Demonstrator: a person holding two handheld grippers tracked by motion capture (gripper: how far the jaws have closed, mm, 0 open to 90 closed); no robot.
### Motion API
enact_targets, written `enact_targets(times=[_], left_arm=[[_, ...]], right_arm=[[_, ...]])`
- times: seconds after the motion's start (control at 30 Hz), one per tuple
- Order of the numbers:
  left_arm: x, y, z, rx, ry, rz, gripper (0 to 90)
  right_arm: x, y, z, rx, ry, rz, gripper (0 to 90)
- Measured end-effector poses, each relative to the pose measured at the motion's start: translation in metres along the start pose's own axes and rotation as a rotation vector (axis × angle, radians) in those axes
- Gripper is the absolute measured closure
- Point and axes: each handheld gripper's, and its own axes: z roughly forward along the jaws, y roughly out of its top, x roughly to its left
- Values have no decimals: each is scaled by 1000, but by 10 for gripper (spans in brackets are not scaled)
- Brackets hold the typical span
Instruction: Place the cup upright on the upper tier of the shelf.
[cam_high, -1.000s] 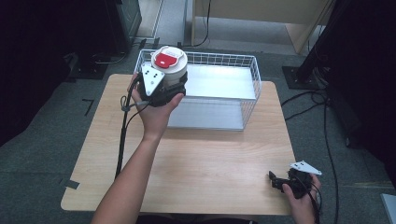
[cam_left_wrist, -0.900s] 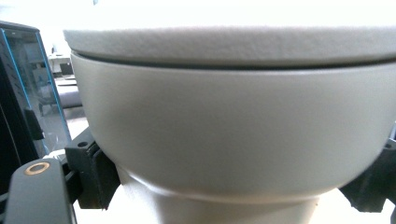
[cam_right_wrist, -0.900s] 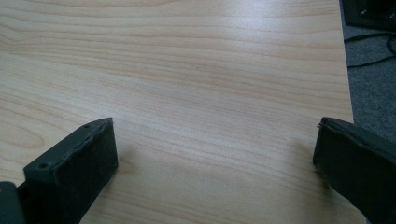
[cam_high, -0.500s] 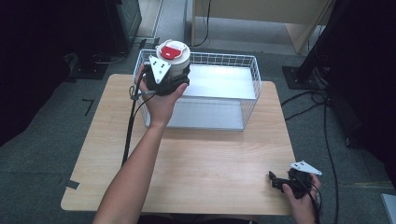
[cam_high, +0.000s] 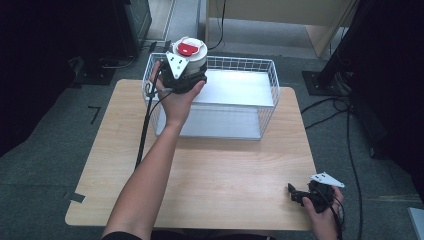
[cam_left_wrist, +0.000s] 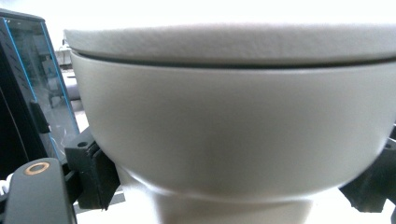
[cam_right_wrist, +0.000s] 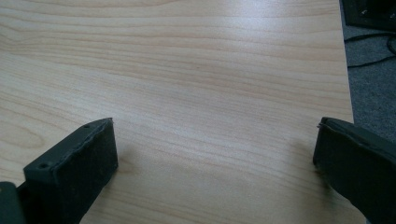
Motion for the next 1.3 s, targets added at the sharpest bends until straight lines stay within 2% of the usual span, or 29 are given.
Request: enact_targets(times=[0.23,0.4,0.63,0.8,0.87,1.1,1.17,1.3], left_arm=[[4,1,3,12,-17,-12,118],[8,0,4,19,-27,-42,116],[10,2,3,30,-42,-48,109],[13,3,1,43,-67,-57,97],[12,3,1,48,-56,-54,48],[12,3,1,54,-55,-54,27],[11,1,1,66,-31,-41,21],[9,-1,0,75,-29,-44,14]], right_arm=[[0,0,0,0,0,0,0],[0,0,0,0,0,0,0],[0,0,0,0,0,0,0],[0,0,0,0,0,0,0],[0,0,0,0,0,0,0],[0,0,0,0,0,-1,0],[0,0,0,0,0,0,0],[0,0,0,0,0,0,0]])
